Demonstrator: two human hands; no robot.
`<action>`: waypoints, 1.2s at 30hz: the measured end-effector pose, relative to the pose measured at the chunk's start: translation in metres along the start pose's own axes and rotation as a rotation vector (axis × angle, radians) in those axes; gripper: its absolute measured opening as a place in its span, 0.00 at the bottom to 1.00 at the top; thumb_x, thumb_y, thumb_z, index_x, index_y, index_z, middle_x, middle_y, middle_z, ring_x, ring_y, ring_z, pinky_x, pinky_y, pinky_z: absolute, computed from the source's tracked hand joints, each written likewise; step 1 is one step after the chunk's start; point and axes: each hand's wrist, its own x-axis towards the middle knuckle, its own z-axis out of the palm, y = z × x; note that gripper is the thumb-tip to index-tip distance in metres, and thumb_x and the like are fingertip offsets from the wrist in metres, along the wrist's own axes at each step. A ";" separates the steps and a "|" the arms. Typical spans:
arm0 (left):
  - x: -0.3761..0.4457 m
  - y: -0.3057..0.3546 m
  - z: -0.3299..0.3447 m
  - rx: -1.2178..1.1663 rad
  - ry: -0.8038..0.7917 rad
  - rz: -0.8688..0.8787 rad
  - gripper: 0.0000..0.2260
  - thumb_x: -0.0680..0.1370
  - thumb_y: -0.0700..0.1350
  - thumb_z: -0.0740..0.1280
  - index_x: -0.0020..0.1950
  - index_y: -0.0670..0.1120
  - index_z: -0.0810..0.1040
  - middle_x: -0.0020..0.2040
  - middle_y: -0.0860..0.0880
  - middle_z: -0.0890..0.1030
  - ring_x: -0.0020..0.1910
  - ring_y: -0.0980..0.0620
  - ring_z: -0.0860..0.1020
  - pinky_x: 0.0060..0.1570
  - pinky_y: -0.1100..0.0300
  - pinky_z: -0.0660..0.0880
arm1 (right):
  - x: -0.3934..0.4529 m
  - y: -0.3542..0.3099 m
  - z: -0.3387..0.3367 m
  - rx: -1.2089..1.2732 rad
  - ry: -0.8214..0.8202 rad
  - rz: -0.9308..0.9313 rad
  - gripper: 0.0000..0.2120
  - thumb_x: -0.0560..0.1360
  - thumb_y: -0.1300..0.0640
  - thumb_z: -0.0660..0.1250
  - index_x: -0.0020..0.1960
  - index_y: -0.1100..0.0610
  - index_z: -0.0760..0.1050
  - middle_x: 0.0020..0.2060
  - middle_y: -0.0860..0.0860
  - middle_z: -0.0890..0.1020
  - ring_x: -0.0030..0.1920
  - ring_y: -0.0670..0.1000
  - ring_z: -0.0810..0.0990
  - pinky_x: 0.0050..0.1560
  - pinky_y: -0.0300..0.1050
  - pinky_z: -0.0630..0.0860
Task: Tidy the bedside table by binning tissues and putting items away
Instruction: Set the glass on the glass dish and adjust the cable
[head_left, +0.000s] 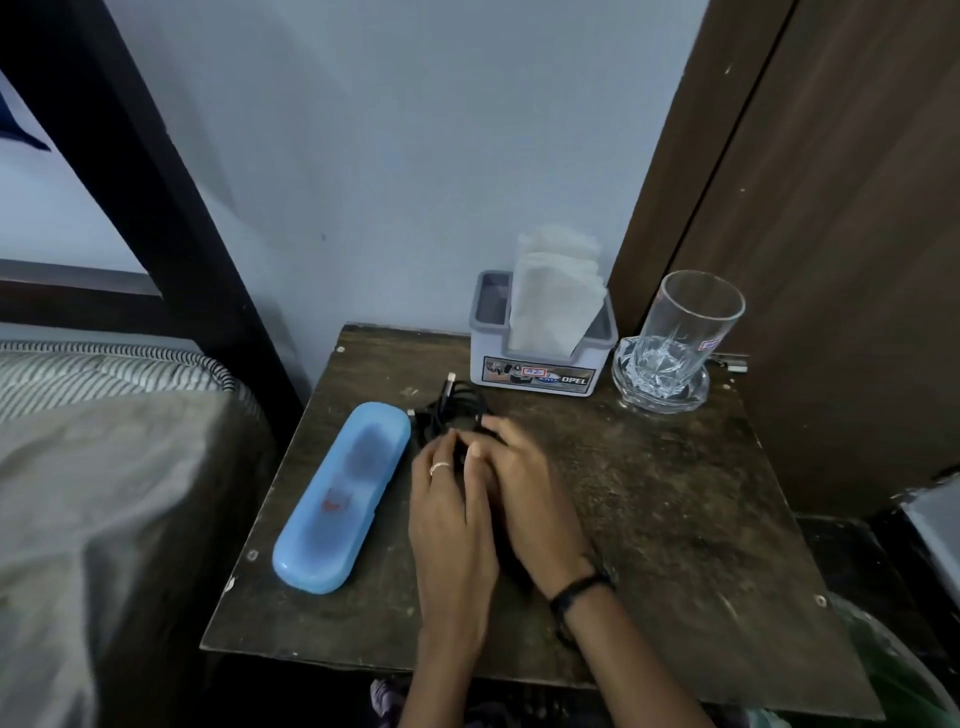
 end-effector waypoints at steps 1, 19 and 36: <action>0.005 -0.001 0.001 -0.012 -0.011 -0.018 0.18 0.80 0.49 0.55 0.68 0.45 0.68 0.67 0.50 0.70 0.64 0.57 0.68 0.60 0.70 0.60 | 0.010 -0.001 0.002 -0.006 -0.011 -0.016 0.17 0.74 0.62 0.62 0.61 0.52 0.76 0.64 0.50 0.73 0.64 0.47 0.72 0.65 0.36 0.67; 0.053 0.008 -0.003 -0.061 -0.116 -0.009 0.28 0.77 0.52 0.62 0.74 0.49 0.57 0.73 0.53 0.64 0.70 0.60 0.63 0.61 0.70 0.58 | 0.073 0.001 0.022 -0.093 -0.043 -0.002 0.21 0.79 0.60 0.57 0.72 0.53 0.64 0.72 0.56 0.67 0.71 0.53 0.66 0.67 0.41 0.65; 0.032 -0.022 -0.112 0.112 0.219 -0.118 0.13 0.78 0.40 0.58 0.61 0.43 0.76 0.60 0.44 0.79 0.60 0.48 0.75 0.57 0.58 0.69 | -0.025 -0.054 0.043 -0.091 -0.130 -0.280 0.30 0.69 0.53 0.71 0.69 0.47 0.66 0.72 0.46 0.67 0.59 0.54 0.74 0.54 0.49 0.77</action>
